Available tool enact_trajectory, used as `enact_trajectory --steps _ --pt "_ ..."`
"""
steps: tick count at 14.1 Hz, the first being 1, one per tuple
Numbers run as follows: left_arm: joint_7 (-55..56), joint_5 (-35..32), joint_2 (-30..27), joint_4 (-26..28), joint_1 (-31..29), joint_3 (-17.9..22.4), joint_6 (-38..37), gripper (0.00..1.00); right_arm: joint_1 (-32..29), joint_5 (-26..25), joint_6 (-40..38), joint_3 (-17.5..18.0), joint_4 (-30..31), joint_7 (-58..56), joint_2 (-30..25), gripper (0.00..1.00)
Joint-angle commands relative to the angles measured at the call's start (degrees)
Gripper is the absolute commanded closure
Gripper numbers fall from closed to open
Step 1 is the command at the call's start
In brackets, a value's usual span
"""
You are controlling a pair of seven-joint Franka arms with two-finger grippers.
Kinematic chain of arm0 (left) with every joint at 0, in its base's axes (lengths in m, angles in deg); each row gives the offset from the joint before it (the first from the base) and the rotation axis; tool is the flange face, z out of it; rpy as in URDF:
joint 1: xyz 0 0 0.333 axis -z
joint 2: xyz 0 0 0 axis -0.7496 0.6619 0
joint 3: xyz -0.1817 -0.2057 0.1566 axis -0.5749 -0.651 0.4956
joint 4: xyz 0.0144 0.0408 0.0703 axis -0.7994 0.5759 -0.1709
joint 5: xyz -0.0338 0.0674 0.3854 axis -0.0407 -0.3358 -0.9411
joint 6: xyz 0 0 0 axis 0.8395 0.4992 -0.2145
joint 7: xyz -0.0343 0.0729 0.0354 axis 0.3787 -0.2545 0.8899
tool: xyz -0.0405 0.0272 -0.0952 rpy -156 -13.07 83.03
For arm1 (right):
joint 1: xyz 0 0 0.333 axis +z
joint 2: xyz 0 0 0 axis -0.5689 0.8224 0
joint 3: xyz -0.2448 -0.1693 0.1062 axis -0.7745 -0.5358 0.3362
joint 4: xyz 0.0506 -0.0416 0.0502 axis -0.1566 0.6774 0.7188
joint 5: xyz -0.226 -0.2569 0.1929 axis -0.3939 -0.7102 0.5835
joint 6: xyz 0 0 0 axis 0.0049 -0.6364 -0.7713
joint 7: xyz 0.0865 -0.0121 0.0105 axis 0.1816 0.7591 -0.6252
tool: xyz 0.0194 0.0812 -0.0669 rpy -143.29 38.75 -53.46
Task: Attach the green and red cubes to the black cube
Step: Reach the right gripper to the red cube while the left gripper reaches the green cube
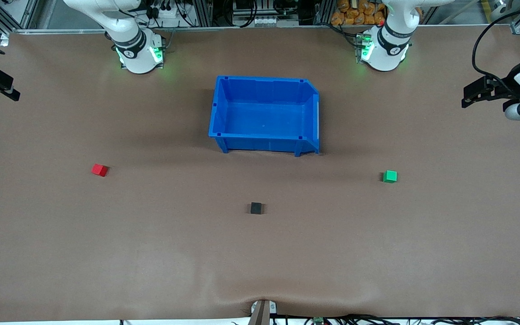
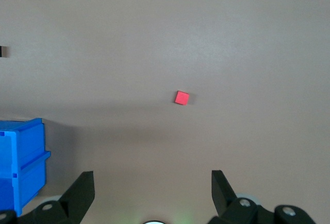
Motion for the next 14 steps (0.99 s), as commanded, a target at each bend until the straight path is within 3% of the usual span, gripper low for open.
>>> enact_trajectory --steps 1,10,14 --pt "-2.27 0.91 -0.71 -0.25 -0.33 -0.32 -1.17 0.0 0.24 -0.53 0.06 0.02 1.04 -0.31 -1.39 0.0" --pt "-2.2 2.49 4.11 -1.13 -0.25 -0.32 1.63 0.0 0.16 -0.79 0.41 0.02 0.52 -0.48 -0.52 0.0" --pt "-1.76 2.66 8.16 2.02 0.19 -0.4 7.17 0.0 -0.55 -0.45 1.2 -0.25 -3.68 -0.48 6.5 0.0"
